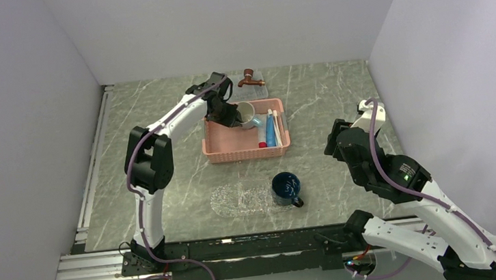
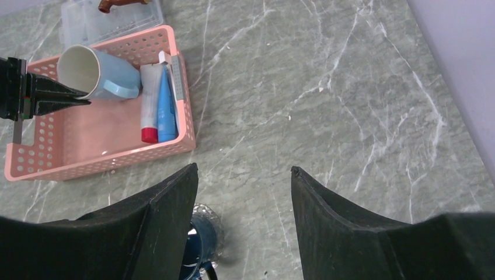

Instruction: Prepare toiletry sets of a toothbrush and toothpaste on the tray

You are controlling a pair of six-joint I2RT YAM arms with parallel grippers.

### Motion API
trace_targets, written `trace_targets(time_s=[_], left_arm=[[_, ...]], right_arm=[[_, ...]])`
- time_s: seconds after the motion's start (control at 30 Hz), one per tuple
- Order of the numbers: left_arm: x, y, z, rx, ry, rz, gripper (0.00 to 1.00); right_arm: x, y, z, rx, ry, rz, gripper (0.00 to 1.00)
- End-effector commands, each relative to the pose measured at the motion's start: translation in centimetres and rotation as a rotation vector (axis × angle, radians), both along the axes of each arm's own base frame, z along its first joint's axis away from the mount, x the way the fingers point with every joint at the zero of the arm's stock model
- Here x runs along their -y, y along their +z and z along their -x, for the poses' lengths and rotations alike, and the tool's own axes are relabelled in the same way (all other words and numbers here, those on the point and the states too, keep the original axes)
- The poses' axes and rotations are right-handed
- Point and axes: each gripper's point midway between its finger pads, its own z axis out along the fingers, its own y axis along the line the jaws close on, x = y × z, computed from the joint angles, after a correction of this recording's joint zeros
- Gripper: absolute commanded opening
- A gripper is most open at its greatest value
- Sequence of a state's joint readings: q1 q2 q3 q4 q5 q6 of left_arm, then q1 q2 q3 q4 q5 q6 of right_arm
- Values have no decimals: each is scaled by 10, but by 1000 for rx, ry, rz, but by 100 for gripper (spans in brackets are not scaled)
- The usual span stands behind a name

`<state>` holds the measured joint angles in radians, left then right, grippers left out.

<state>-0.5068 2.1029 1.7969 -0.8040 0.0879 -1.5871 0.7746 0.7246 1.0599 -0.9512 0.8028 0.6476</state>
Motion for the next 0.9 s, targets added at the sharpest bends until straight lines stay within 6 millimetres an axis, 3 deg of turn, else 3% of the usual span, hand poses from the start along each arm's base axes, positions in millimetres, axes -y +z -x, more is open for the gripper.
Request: trace_targets(time_s=[0.0,0.3,0.6,0.87], left_arm=[[-12,40,-4,72,11,14,0],[-27,83,-8,271,-190,8,0],[-56,132,-4,432,-373,-64,0],[-50,171,19,600,-667,25,0]], right_arm=[[2,5,0,13,-11,-18,62],[-3,2,-2,3,-4,-18,62],[-15,-1,-3,-25,80,12,62],[-24,3,-6,-9,134,20,62]])
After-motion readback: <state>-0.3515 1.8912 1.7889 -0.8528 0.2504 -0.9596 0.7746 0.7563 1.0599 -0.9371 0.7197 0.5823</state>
